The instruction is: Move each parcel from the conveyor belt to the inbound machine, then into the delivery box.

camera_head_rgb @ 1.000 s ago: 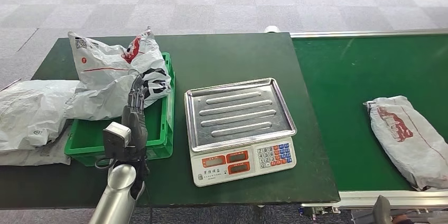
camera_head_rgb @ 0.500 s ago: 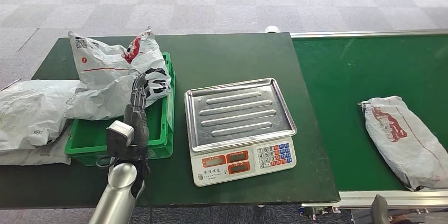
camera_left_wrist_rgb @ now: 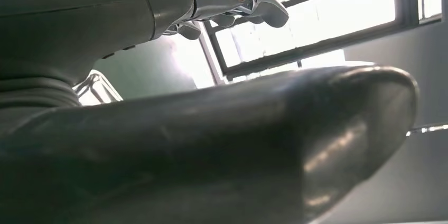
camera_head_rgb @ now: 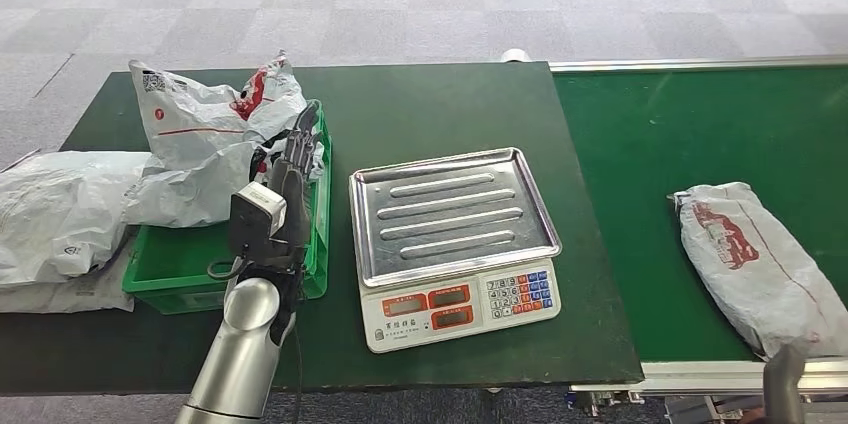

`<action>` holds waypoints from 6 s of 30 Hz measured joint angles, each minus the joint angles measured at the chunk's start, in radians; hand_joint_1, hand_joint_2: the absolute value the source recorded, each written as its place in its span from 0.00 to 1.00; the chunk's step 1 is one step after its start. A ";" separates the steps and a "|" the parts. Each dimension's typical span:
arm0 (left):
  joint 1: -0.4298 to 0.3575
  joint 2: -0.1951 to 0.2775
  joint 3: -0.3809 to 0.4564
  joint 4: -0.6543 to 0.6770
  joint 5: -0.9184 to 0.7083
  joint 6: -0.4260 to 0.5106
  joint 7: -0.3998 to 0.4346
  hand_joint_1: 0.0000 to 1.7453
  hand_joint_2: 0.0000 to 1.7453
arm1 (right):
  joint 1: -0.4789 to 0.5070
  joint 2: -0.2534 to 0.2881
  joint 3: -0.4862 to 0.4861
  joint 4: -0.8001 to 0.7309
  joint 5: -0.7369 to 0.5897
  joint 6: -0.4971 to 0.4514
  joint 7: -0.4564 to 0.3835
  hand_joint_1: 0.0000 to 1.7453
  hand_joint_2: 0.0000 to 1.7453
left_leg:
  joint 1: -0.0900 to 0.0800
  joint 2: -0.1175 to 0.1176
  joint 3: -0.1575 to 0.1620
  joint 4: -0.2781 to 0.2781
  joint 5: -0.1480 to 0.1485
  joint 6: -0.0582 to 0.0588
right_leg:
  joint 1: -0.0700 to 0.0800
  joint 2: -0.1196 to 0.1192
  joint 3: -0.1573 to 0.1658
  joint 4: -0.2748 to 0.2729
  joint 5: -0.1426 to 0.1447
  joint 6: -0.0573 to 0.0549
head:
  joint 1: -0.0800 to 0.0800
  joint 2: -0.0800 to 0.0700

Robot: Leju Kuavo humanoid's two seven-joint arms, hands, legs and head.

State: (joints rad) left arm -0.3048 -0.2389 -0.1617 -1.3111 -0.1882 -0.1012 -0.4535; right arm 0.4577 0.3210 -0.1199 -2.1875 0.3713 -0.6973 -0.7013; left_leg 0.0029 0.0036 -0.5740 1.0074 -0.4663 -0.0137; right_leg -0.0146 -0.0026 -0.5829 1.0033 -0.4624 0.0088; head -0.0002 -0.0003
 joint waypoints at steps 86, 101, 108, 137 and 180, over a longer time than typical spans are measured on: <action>0.294 -0.018 0.015 -0.192 -0.199 0.265 -0.114 0.00 0.00 | -0.275 -0.641 0.145 0.559 1.104 0.414 0.694 0.00 1.00 | -0.002 -0.009 -0.006 0.002 0.002 0.006 | -0.002 -0.011 -0.001 -0.002 0.000 0.005 | 0.000 0.000; 0.312 -0.005 0.000 -0.193 -0.183 0.265 -0.118 0.00 0.00 | -0.453 -0.549 -0.205 0.954 0.928 0.460 0.602 0.00 1.00 | -0.004 -0.008 -0.006 0.002 0.002 0.007 | -0.004 -0.010 -0.001 -0.002 0.001 0.006 | 0.000 0.000; 0.311 0.004 0.000 -0.189 -0.180 0.270 -0.119 0.00 0.00 | -0.573 -0.580 -0.281 1.149 0.856 0.432 0.560 0.00 1.00 | -0.004 -0.007 -0.006 0.002 0.003 0.007 | -0.003 -0.007 -0.001 -0.002 0.002 0.006 | 0.000 0.000; 0.298 0.005 -0.034 -0.137 -0.238 0.334 -0.098 0.00 0.00 | -1.026 -0.496 -0.307 1.754 0.564 0.698 0.326 0.00 1.00 | -0.003 -0.002 -0.007 0.002 0.004 0.006 | -0.003 -0.003 -0.003 -0.001 0.006 0.006 | 0.000 0.000; 0.308 0.005 -0.034 -0.144 -0.234 0.245 -0.071 0.00 0.00 | -0.674 -0.492 0.087 1.430 0.834 0.542 0.686 1.00 1.00 | -0.001 -0.011 0.004 0.002 0.001 0.010 | -0.001 -0.013 0.014 -0.009 0.002 0.009 | 0.000 0.000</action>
State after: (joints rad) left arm 0.0029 -0.2338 -0.1953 -1.4551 -0.4217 0.1434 -0.5243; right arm -0.2160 -0.1715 -0.0330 -0.7573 1.2056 -0.1549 -0.0153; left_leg 0.0021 -0.0077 -0.5700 1.0092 -0.4652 -0.0034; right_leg -0.0156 -0.0151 -0.5685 0.9946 -0.4609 0.0181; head -0.0004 -0.0001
